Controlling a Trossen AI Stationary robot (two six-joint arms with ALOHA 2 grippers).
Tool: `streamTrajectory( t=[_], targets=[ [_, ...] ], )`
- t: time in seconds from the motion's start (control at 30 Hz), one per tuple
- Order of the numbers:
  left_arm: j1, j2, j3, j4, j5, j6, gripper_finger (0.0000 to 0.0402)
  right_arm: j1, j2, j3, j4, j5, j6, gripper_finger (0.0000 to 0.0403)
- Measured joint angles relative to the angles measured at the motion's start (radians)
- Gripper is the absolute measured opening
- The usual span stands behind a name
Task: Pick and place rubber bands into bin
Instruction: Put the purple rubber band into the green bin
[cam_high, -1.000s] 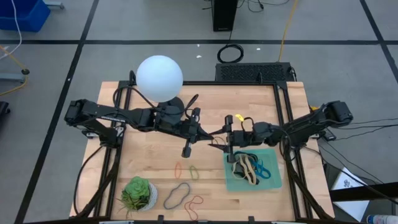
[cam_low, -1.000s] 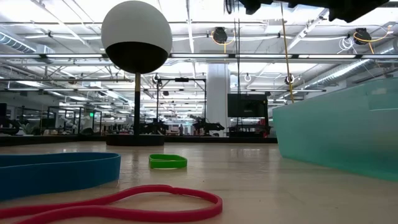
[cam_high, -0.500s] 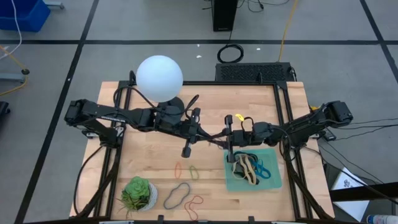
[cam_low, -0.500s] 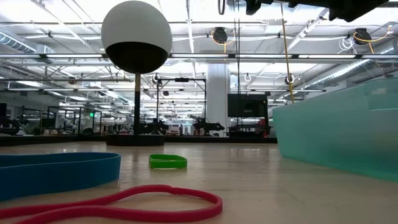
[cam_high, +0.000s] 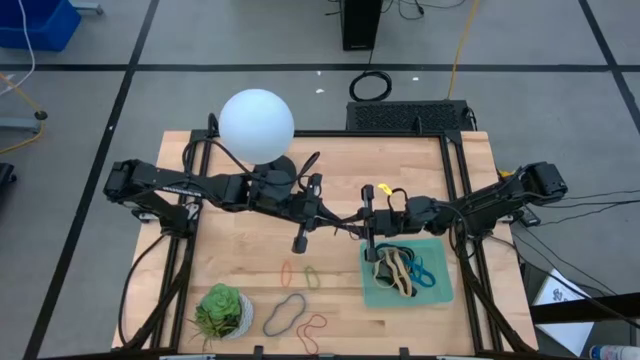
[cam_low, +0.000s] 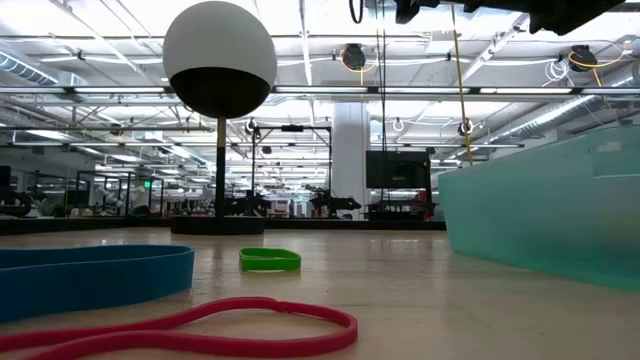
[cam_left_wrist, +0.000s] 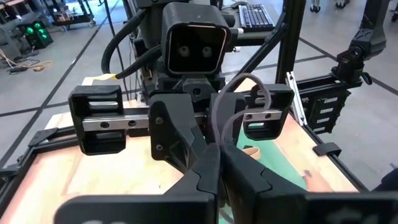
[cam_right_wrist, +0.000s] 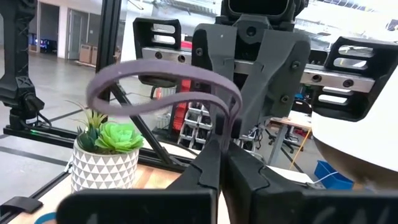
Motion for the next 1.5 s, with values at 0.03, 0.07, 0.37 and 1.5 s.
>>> streamTrajectory(
  t=[0.03, 0.07, 0.37, 1.5],
  targets=[
    [0.000, 0.000, 0.000, 0.000, 0.000, -0.002, 0.0028, 0.000, 0.000, 0.000, 0.000, 0.000, 0.000, 0.0003],
    [0.000, 0.000, 0.000, 0.000, 0.002, -0.003, 0.0037, 0.000, 0.000, 0.000, 0.000, 0.000, 0.001, 0.0003],
    [-0.001, -0.011, 0.001, -0.084, 0.013, 0.005, 0.0145, 0.009, -0.023, 0.000, -0.048, 0.008, 0.000, 0.0001],
    [0.021, -0.014, 0.001, -0.730, -0.142, -0.207, 0.0177, 0.261, -0.085, 0.501, -2.058, -0.026, 1.023, 0.0000]
  ],
)
